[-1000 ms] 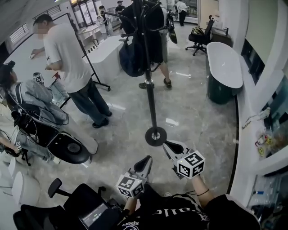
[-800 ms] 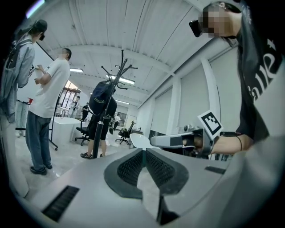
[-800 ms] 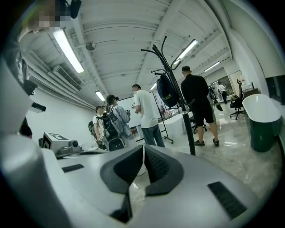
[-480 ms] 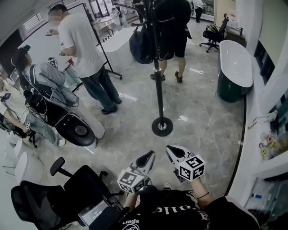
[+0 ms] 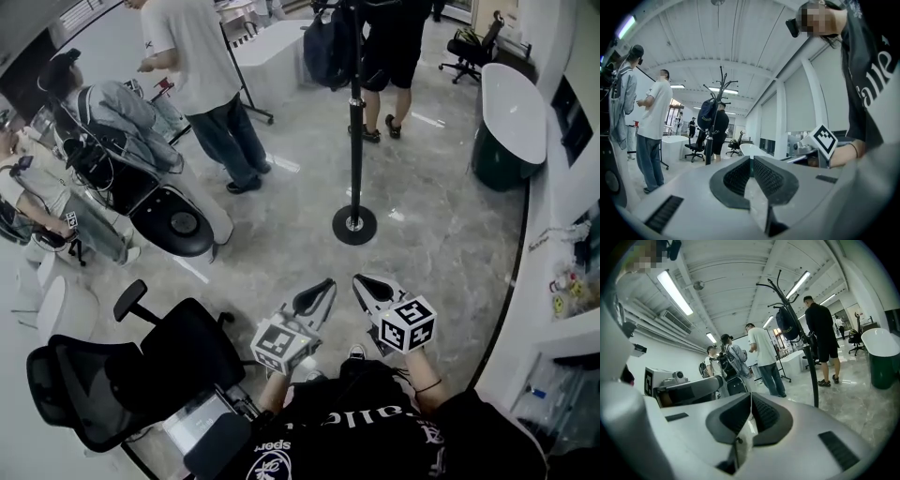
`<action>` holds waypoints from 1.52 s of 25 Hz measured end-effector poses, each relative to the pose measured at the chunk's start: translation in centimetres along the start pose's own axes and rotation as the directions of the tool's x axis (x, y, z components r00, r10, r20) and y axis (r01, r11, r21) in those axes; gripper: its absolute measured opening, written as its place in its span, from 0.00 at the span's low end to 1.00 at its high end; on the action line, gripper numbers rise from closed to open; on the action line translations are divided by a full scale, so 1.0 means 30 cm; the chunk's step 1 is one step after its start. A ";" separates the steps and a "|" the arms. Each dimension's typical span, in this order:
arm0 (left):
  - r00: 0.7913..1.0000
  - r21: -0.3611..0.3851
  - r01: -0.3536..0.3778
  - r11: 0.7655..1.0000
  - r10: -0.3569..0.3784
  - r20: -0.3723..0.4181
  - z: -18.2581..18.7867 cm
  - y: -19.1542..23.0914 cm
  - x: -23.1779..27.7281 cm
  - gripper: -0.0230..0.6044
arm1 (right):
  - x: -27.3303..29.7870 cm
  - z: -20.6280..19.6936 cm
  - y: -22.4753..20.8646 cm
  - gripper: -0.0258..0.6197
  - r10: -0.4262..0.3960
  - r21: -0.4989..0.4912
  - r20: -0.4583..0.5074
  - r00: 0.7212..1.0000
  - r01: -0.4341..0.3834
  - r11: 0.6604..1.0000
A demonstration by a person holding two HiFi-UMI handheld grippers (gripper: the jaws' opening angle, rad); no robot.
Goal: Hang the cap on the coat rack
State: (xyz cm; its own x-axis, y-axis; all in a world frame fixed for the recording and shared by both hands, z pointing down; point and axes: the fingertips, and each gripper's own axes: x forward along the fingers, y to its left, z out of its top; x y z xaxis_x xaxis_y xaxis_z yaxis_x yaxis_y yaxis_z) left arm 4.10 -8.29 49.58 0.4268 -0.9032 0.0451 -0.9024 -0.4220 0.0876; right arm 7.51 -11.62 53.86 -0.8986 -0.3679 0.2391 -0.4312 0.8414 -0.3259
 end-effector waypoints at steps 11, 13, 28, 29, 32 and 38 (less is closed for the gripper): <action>1.000 -0.005 0.020 1.000 -0.020 -0.018 -0.045 0.016 -0.414 0.07 | 0.012 -0.158 0.392 0.08 -0.041 0.029 -0.022 0.999 0.041 0.999; 0.999 -0.019 0.037 0.999 -0.037 -0.022 -0.061 0.022 -0.485 0.07 | 0.010 -0.192 0.458 0.08 -0.061 0.038 -0.017 0.998 0.061 0.997; 0.968 -0.086 0.237 0.968 -0.243 -0.065 -0.132 -0.112 -0.709 0.07 | -0.141 -0.365 0.700 0.08 -0.259 0.087 -0.018 0.966 0.259 0.962; 0.966 -0.089 0.244 0.966 -0.249 -0.061 -0.138 -0.115 -0.717 0.07 | -0.147 -0.370 0.706 0.08 -0.266 0.086 -0.021 0.964 0.266 0.960; 0.966 -0.094 0.250 0.964 -0.255 -0.045 -0.160 -0.103 -0.741 0.07 | -0.143 -0.385 0.731 0.08 -0.267 0.076 -0.034 0.963 0.269 0.960; 0.976 -0.097 0.209 0.973 -0.214 -0.045 -0.148 -0.050 -0.739 0.07 | -0.109 -0.379 0.746 0.07 -0.247 0.044 -0.053 0.967 0.250 0.967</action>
State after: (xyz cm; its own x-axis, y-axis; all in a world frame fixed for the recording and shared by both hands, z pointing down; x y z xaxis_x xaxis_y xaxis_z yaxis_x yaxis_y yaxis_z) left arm -3.74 12.73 52.86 0.6120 -0.7877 0.0699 -0.7833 -0.5916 0.1910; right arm 1.72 12.92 56.19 -0.7585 -0.5428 0.3608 -0.6450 0.7047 -0.2957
